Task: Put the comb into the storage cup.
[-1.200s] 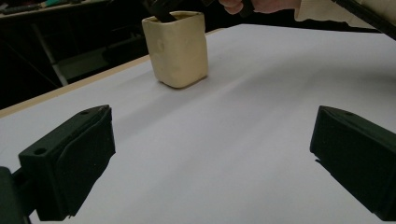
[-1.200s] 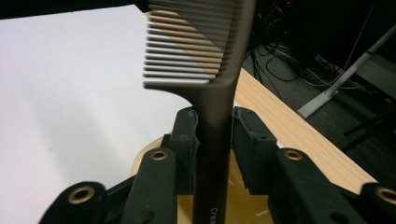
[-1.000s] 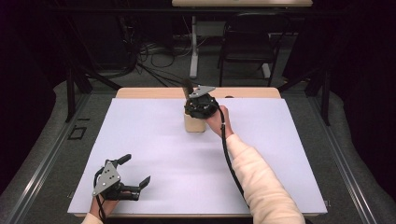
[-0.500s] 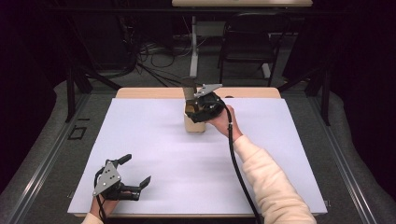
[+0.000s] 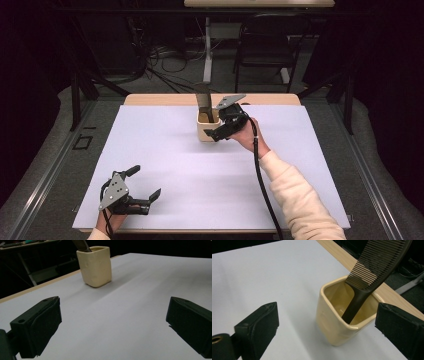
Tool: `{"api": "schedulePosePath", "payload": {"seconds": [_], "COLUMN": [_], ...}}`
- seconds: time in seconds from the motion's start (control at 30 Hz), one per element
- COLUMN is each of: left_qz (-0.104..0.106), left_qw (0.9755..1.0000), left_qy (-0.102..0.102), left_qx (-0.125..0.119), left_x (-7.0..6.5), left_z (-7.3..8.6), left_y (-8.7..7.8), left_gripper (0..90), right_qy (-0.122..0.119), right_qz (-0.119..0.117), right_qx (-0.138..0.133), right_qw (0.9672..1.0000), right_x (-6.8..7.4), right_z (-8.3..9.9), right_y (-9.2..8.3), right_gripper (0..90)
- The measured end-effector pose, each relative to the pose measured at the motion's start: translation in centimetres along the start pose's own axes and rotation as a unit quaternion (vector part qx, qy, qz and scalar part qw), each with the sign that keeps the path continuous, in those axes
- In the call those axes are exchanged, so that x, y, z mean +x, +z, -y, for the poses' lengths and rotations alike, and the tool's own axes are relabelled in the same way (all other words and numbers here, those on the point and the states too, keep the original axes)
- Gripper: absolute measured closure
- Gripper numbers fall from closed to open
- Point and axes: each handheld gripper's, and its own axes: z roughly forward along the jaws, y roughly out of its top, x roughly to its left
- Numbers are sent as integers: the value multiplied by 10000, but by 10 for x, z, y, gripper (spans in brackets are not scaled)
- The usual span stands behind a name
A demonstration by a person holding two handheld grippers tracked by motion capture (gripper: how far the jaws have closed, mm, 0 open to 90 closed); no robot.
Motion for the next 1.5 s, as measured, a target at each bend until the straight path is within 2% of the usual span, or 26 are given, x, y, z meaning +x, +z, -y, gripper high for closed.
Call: {"api": "schedulePosePath", "payload": {"seconds": [0.3,0.6,1.13,1.5], "left_qz": [-2,-9,-13,-9], "left_qw": [10000,10000,10000,10000], "left_qy": [14,15,34,25], "left_qx": [3,12,27,22], "left_x": [0,-1,-1,-1], "left_z": [0,0,-1,-1], "left_y": [0,0,0,0], "left_gripper": [0,0,0,0], "right_qy": [60,115,189,280], "right_qz": [-99,-193,-139,-177], "right_qx": [-27,43,76,125], "right_qw": [9999,9997,9997,9994], "right_x": [2,5,10,14], "right_z": [13,32,63,80], "right_y": [-17,-32,-54,-60], "right_gripper": [0,0,0,0]}}
